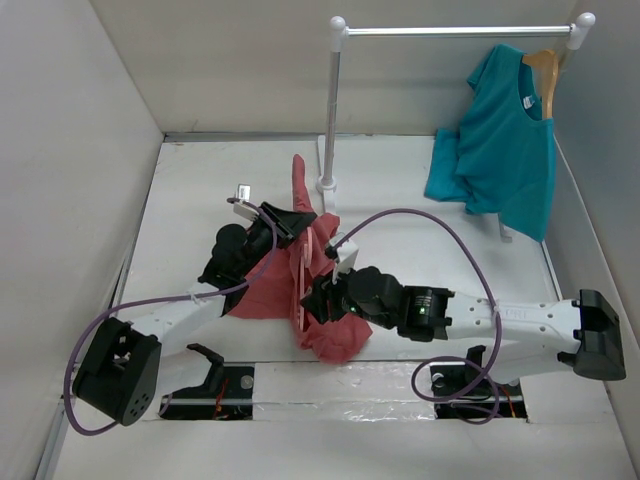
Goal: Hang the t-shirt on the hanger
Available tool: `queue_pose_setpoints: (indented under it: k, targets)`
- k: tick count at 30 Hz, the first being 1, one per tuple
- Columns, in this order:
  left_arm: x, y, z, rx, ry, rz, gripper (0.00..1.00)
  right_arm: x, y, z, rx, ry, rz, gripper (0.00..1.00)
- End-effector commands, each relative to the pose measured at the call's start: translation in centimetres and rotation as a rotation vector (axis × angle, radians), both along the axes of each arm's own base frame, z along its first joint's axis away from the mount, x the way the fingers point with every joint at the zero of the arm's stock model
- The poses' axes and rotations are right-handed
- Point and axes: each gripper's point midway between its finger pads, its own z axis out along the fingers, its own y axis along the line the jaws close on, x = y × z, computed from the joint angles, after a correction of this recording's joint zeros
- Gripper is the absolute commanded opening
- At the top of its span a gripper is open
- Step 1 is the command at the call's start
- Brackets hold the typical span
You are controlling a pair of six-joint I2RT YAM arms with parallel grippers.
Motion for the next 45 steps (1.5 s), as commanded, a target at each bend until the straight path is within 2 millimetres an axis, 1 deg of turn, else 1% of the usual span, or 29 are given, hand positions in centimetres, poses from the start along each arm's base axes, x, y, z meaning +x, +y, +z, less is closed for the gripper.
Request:
queue_pose_setpoints:
  k: [1, 2, 3, 4, 5, 6, 7, 9, 10, 13, 16, 18, 20, 22, 23, 24, 25, 27, 30, 33, 34, 35, 36, 37, 38, 39, 42, 43, 45]
  targets:
    - [0.1, -0.3, 2.6, 0.055, -0.106, -0.009, 0.00, 1.1, 0.4, 1.9, 0.040, -0.042, -0.046, 0.51]
    - [0.3, -0.3, 2.7, 0.081, -0.108, -0.007, 0.00, 1.6, 0.0, 1.1, 0.025, -0.042, -0.070, 0.50]
    - [0.4, -0.1, 1.8, 0.112, -0.088, 0.002, 0.00, 2.0, -0.3, 0.5, 0.017, -0.041, -0.078, 0.50]
    - [0.3, -0.1, 1.7, 0.107, -0.088, -0.001, 0.00, 2.4, 0.2, 1.0, 0.059, -0.055, -0.074, 0.47]
    - [-0.2, -0.2, 1.0, 0.102, -0.079, -0.019, 0.00, 2.7, 0.5, 0.2, 0.053, -0.038, -0.047, 0.41]
    - [-0.3, -0.4, 1.5, 0.076, -0.093, -0.030, 0.00, 2.5, 0.8, -0.3, 0.048, -0.034, -0.028, 0.35]
    - [-0.4, -0.6, 1.4, 0.076, -0.090, -0.042, 0.00, 2.5, 1.1, -0.5, 0.043, -0.032, -0.023, 0.33]
    - [-0.7, -1.0, 1.4, 0.074, -0.089, -0.076, 0.00, 2.5, 1.6, -1.2, 0.024, -0.024, -0.014, 0.35]
    - [-0.8, -1.0, 1.5, 0.072, -0.089, -0.078, 0.00, 2.6, 1.7, -1.1, 0.018, -0.022, -0.015, 0.40]
    - [-1.0, -0.9, 2.1, 0.058, -0.106, -0.075, 0.00, 2.6, 1.8, -1.0, 0.025, -0.035, -0.007, 0.45]
    - [-1.5, -1.3, 2.5, 0.047, -0.112, -0.116, 0.00, 2.5, 2.0, -0.6, 0.043, -0.053, 0.008, 0.45]
    - [-2.0, -1.4, 2.6, 0.023, -0.120, -0.132, 0.00, 2.5, 2.2, -0.9, 0.036, -0.058, 0.016, 0.46]
    - [-2.2, -1.7, 2.5, 0.016, -0.110, -0.153, 0.00, 3.2, 1.9, -1.7, 0.020, -0.041, -0.023, 0.46]
    - [-2.4, -1.6, 2.5, 0.015, -0.105, -0.156, 0.00, 3.3, 2.2, -2.0, 0.026, -0.041, -0.024, 0.46]
    - [-2.4, -1.6, 2.5, 0.011, -0.104, -0.153, 0.00, 3.6, 2.3, -2.6, 0.011, -0.041, -0.035, 0.45]
    - [-2.6, -1.4, 2.7, 0.002, -0.108, -0.150, 0.00, 3.7, 2.3, -2.6, 0.009, -0.042, -0.043, 0.44]
    - [-2.6, -1.4, 2.7, 0.005, -0.107, -0.149, 0.00, 3.8, 2.1, -2.9, -0.001, -0.030, -0.059, 0.37]
    - [-2.6, -1.3, 2.9, 0.017, -0.109, -0.145, 0.00, 4.2, 1.6, -3.2, 0.001, -0.025, -0.097, 0.29]
    - [-2.7, -1.0, 3.4, 0.003, -0.121, -0.127, 0.00, 5.0, 0.8, -3.1, 0.002, -0.043, -0.156, 0.14]
    - [-2.6, -1.0, 3.6, 0.008, -0.117, -0.127, 0.00, 5.6, -0.7, -3.7, -0.023, -0.027, -0.239, 0.06]
    - [-2.6, -0.9, 3.4, 0.008, -0.110, -0.124, 0.00, 5.8, -1.1, -3.8, -0.022, -0.031, -0.260, 0.06]
    - [-2.7, -0.8, 3.5, 0.000, -0.108, -0.120, 0.00, 5.6, -1.3, -3.9, -0.027, -0.039, -0.269, 0.08]
    - [-2.7, -0.7, 3.2, -0.002, -0.100, -0.116, 0.00, 6.2, -1.9, -3.9, -0.036, -0.053, -0.312, 0.12]
    - [-2.7, -0.7, 3.4, -0.010, -0.101, -0.113, 0.00, 6.3, -2.4, -4.2, -0.051, -0.047, -0.333, 0.25]
    - [-2.7, -0.8, 3.1, -0.006, -0.093, -0.116, 0.00, 6.5, -2.7, -4.2, -0.053, -0.050, -0.357, 0.29]
    - [-2.8, -0.8, 3.3, -0.006, -0.095, -0.122, 0.00, 6.6, -2.8, -4.2, -0.051, -0.056, -0.363, 0.31]
    - [-3.0, -0.8, 3.1, -0.024, -0.086, -0.123, 0.00, 7.2, -3.1, -3.8, -0.044, -0.088, -0.392, 0.29]
    - [-3.0, -0.8, 3.2, -0.033, -0.081, -0.124, 0.00, 7.4, -3.2, -3.5, -0.037, -0.094, -0.402, 0.23]
    - [-2.9, -0.9, 3.2, -0.027, -0.071, -0.129, 0.00, 7.6, -3.2, -3.3, -0.020, -0.111, -0.415, 0.17]
